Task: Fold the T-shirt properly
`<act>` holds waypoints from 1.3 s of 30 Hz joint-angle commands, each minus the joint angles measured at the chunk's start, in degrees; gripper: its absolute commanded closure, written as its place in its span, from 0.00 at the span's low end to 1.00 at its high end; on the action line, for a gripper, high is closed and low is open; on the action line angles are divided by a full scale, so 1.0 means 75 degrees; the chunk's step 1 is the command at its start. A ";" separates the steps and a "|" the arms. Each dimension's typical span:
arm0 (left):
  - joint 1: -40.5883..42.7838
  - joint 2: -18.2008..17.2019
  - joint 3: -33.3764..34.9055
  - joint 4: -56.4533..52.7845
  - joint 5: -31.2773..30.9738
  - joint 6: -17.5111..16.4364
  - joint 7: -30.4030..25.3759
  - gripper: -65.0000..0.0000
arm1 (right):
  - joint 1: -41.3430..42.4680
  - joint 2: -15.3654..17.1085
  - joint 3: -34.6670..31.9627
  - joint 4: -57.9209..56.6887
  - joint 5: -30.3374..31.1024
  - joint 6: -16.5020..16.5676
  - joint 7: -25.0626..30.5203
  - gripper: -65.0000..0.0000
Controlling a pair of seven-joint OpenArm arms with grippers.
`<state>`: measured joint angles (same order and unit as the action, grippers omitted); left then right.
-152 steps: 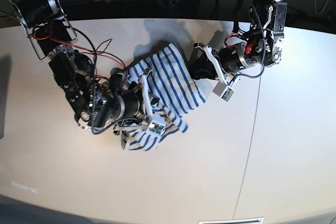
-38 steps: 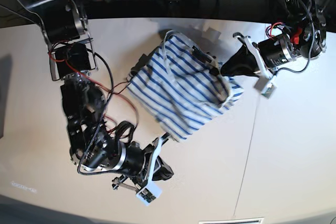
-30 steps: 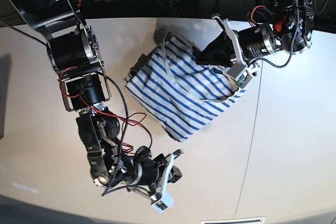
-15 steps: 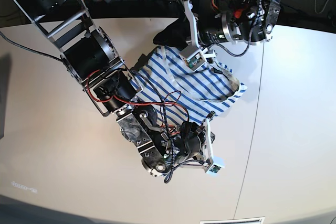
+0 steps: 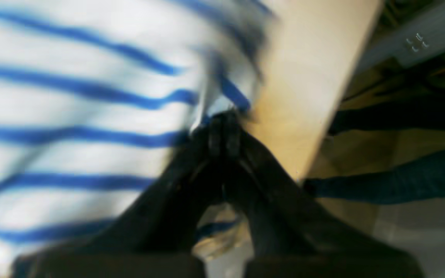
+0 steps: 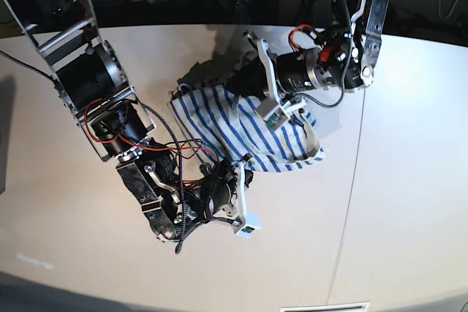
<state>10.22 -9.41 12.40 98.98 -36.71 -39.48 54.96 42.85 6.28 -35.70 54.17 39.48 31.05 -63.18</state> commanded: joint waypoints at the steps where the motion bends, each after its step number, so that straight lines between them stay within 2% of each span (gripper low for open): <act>1: -0.0187 -0.0149 -0.0163 0.0000 -0.0093 -0.0069 -0.0163 1.00 | 0.0265 0.0111 0.0050 0.0195 0.0323 0.0187 -0.0017 1.00; 5: -0.0615 -0.0685 -0.0542 -0.0408 -0.0096 -0.0069 -0.0163 1.00 | 0.0122 0.0746 0.0050 0.0790 0.1224 0.0251 -0.0341 1.00; 8: -0.0970 -0.1160 -0.0577 -0.0615 -0.0093 -0.0069 -0.0286 1.00 | -0.0236 0.1207 0.0052 0.1580 0.1577 0.0262 -0.0621 1.00; 11: -0.1288 -0.1550 -0.0580 -0.0746 -0.0093 -0.0069 -0.0452 1.00 | -0.0766 0.1667 0.0050 0.2570 0.1612 0.0262 -0.0667 1.00; 15: -0.1670 -0.1818 -0.0577 -0.0828 -0.0090 -0.0069 -0.0446 1.00 | -0.1524 0.2189 0.0082 0.3281 0.1580 0.0262 -0.0670 1.00; 18: -0.1853 -0.1923 -0.0577 -0.0828 -0.0093 -0.0069 -0.0446 1.00 | -0.2127 0.2337 0.0219 0.3643 0.1591 0.0262 -0.0667 1.00; 24: -0.1874 -0.1920 -0.0577 -0.0828 -0.0096 -0.0069 -0.0501 1.00 | -0.3217 0.2314 0.1029 0.4348 0.1588 0.0262 -0.0629 1.00; 30: -0.1915 -0.1926 -0.0659 -0.0828 -0.0108 -0.0069 -0.0434 1.00 | -0.3386 0.2349 0.1958 0.4537 0.1451 0.0262 -0.0580 1.00; 32: -0.1915 -0.1923 -0.0933 -0.0828 -0.0201 -0.0069 -0.0280 1.00 | -0.3389 0.2416 0.2270 0.4558 0.1451 0.0262 -0.0586 1.00; 34: -0.1912 -0.1926 -0.1483 -0.0775 -0.0708 -0.0069 0.0166 1.00 | -0.3395 0.2605 0.2535 0.4590 0.1457 0.0262 -0.0606 1.00; 37: -0.1801 -0.1929 -0.2611 -0.0414 -0.1740 -0.0069 0.1125 1.00 | -0.3561 0.3057 0.2940 0.4715 0.1457 0.0262 -0.0635 1.00; 39: -0.1413 -0.2008 -0.3378 0.0067 -0.2005 -0.0069 0.1215 1.00 | -0.3981 0.3357 0.3322 0.4945 0.1498 0.0262 -0.0638 1.00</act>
<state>0.03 -23.73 -13.02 98.85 -51.03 -39.48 64.55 12.45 30.70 -11.03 90.59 49.71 31.24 -68.27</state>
